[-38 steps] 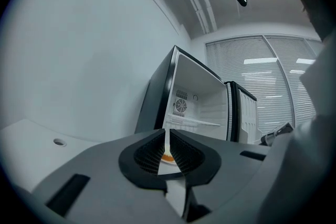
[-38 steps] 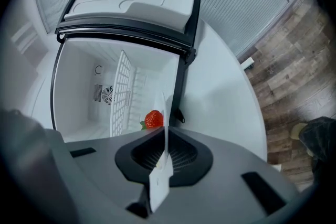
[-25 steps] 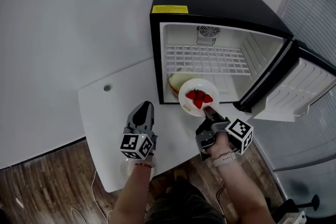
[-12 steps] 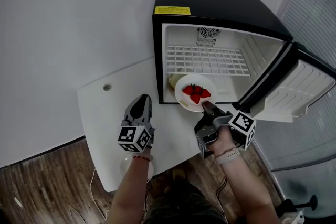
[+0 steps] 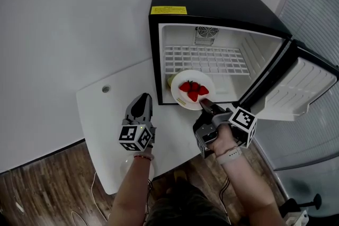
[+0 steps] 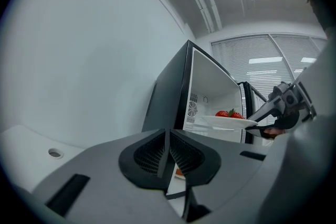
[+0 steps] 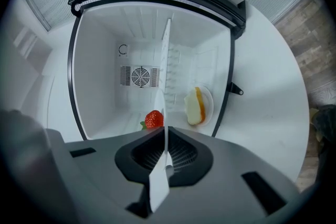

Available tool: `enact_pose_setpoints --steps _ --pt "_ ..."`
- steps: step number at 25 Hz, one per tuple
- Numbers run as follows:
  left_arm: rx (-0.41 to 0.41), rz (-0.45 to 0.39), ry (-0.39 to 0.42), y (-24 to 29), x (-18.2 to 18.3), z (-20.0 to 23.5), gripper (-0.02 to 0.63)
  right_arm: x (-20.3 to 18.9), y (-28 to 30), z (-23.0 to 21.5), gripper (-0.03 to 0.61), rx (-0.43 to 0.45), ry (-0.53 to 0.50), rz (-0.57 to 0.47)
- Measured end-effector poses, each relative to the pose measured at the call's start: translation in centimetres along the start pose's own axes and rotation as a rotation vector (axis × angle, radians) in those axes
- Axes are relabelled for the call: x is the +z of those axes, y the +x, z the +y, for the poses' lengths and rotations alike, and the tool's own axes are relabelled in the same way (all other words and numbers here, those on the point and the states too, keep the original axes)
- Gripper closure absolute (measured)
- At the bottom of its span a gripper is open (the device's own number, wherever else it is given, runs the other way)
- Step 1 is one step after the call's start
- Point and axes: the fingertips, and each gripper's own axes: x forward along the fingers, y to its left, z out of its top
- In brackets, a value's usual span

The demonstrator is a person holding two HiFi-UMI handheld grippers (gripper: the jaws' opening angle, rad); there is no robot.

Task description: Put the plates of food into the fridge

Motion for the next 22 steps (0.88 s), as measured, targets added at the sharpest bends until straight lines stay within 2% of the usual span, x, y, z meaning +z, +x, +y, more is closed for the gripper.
enact_pose_setpoints --steps 4,22 --pt "0.002 -0.002 0.012 0.7 0.3 0.4 0.598 0.2 1.7 1.2 0.565 0.029 -0.005 0.010" --pt "0.006 -0.024 0.006 1.7 0.7 1.4 0.598 2.0 8.0 3.4 0.565 0.005 0.014 -0.029"
